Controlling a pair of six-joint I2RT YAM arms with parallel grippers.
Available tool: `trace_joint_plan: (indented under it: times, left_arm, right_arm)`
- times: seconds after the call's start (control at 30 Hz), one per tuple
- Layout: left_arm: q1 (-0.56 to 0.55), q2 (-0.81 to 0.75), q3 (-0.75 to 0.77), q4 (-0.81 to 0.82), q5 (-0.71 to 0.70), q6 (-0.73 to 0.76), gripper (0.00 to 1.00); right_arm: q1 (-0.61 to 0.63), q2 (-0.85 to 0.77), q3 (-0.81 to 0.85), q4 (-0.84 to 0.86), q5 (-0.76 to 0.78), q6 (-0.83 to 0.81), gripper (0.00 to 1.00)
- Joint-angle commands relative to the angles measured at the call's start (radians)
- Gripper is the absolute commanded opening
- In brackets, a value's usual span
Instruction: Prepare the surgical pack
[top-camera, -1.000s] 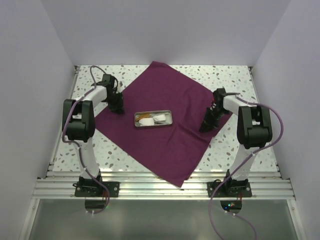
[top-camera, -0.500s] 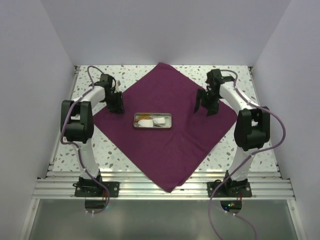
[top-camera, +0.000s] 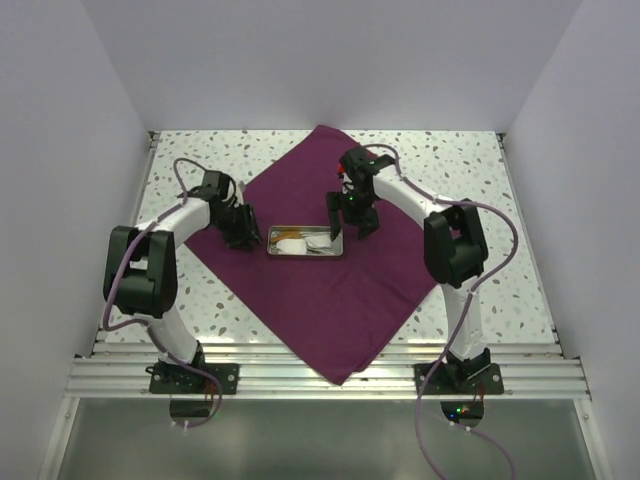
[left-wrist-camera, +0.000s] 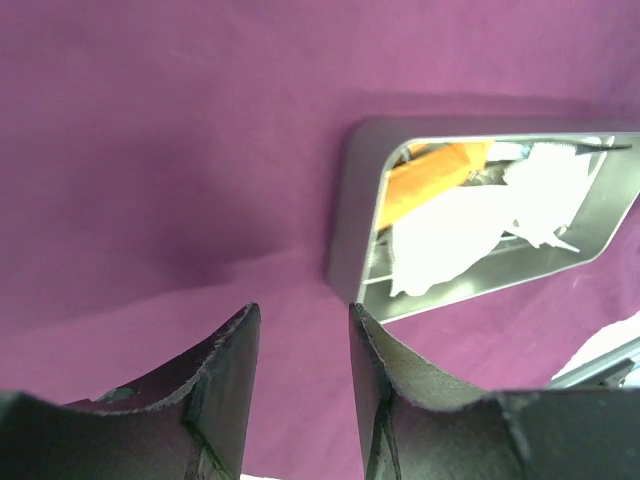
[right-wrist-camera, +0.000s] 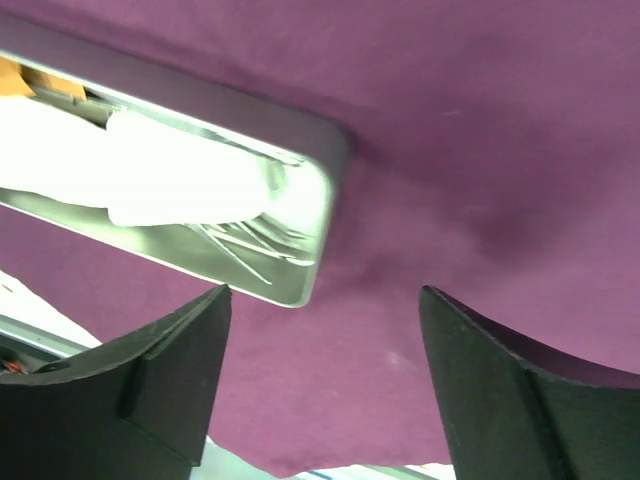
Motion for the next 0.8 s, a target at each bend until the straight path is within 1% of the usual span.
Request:
trace_joint_plan:
  times: [0.0, 0.07, 0.13, 0.17, 0.33, 0.47, 0.57, 0.6, 0.7, 0.73, 0.77]
  left_arm:
    - [-0.034, -0.013, -0.005, 0.097, 0.020, -0.074, 0.44]
    - [-0.049, -0.006, -0.002, 0.122, 0.011, -0.089, 0.44]
    - [-0.065, 0.008, 0.010, 0.126, 0.012, -0.097, 0.44]
    - [-0.071, 0.027, 0.016, 0.126, 0.016, -0.098, 0.44]
    - [-0.114, 0.065, 0.036, 0.145, 0.043, -0.121, 0.42]
    - [-0.138, 0.079, 0.033, 0.166, 0.072, -0.140, 0.41]
    - [-0.157, 0.080, 0.038, 0.169, 0.080, -0.144, 0.41]
    - [-0.158, 0.083, 0.041, 0.171, 0.083, -0.146, 0.41]
    - [-0.171, 0.087, 0.057, 0.169, 0.098, -0.149, 0.40]
    - [-0.178, 0.087, 0.068, 0.171, 0.104, -0.153, 0.40]
    - [-0.181, 0.094, 0.074, 0.172, 0.108, -0.155, 0.40]
  right_arm:
    - [0.023, 0.008, 0.045, -0.007, 0.012, 0.022, 0.76]
    - [0.027, 0.017, 0.040, -0.004, 0.034, 0.026, 0.69]
    - [0.032, 0.028, 0.035, -0.009, 0.046, 0.028, 0.65]
    - [0.033, 0.032, 0.035, -0.013, 0.051, 0.028, 0.61]
    - [0.033, 0.058, 0.037, -0.018, 0.065, 0.023, 0.54]
    - [0.033, 0.098, 0.058, -0.023, 0.050, 0.019, 0.45]
    - [0.032, 0.120, 0.075, -0.026, 0.031, 0.022, 0.31]
    - [0.032, 0.126, 0.081, -0.033, 0.032, 0.020, 0.22]
    - [0.030, 0.114, 0.091, -0.038, 0.057, 0.014, 0.18]
    - [0.029, 0.106, 0.095, -0.044, 0.066, 0.011, 0.14]
    - [0.018, 0.101, 0.097, -0.049, 0.068, 0.006, 0.13]
